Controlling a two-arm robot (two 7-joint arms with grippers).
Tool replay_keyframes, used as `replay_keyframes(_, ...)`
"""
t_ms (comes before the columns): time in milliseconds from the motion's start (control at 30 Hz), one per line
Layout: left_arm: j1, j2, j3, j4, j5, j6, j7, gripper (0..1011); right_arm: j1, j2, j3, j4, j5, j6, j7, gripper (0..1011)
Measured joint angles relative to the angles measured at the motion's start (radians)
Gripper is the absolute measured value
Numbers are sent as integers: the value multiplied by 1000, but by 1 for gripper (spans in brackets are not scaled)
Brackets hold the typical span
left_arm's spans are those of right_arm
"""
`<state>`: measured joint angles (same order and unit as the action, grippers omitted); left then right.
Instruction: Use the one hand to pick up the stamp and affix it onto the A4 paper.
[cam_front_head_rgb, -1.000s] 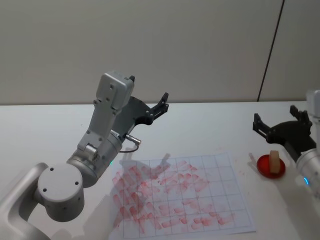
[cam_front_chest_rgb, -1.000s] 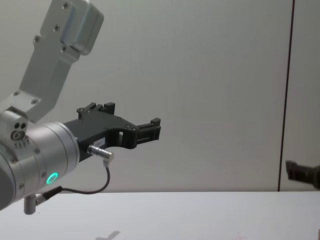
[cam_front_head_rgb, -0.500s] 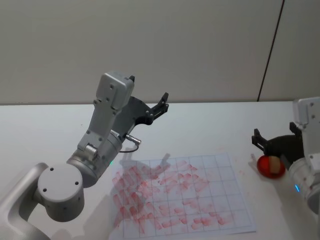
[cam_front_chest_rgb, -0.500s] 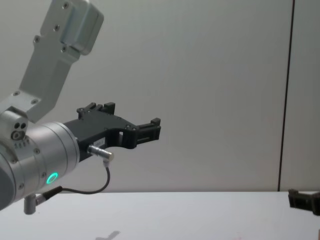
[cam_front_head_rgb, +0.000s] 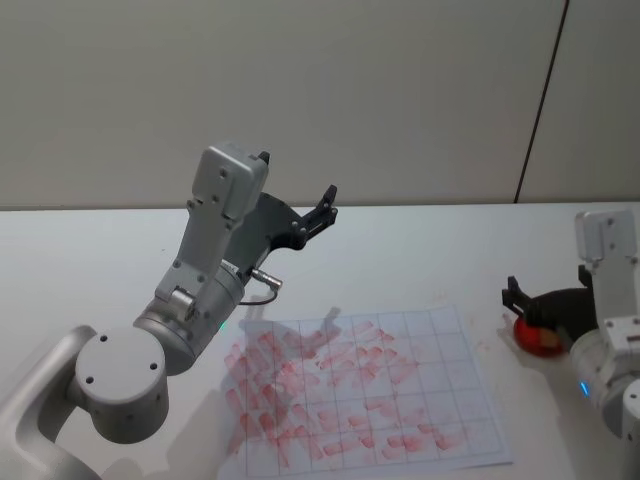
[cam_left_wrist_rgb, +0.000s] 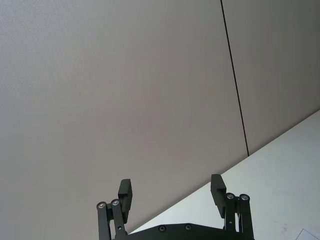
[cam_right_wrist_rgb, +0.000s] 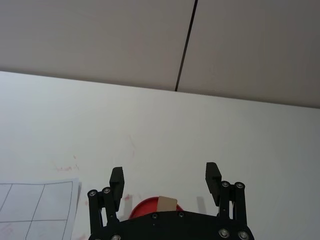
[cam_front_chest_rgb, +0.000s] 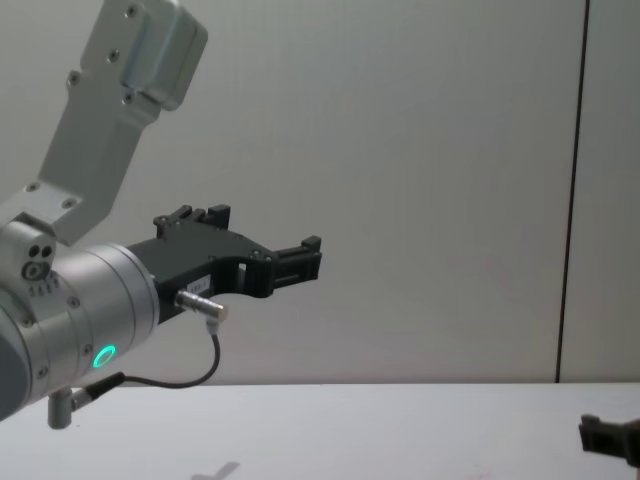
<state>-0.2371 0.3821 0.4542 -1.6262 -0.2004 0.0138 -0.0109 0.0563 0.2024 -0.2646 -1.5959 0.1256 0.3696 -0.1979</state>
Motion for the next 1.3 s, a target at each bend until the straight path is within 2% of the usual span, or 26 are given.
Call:
replay_keyframes(433,0,0,0,0,0,0,0,1001,2,-24,-5,38,-6,37,-19,1001)
replay_keyframes(933,0,0,0,0,0,0,0,1002,-19,-38,-11,27,-16,50,-28,1001)
replay_keyframes(1067,0,0,0,0,0,0,0,1001,-26,-40,-10,23,-17,52,-33,941)
replay_keyframes(1300,0,0,0,0,0,0,0,1001,-34,-43,-5,20,-16,54,-44,740)
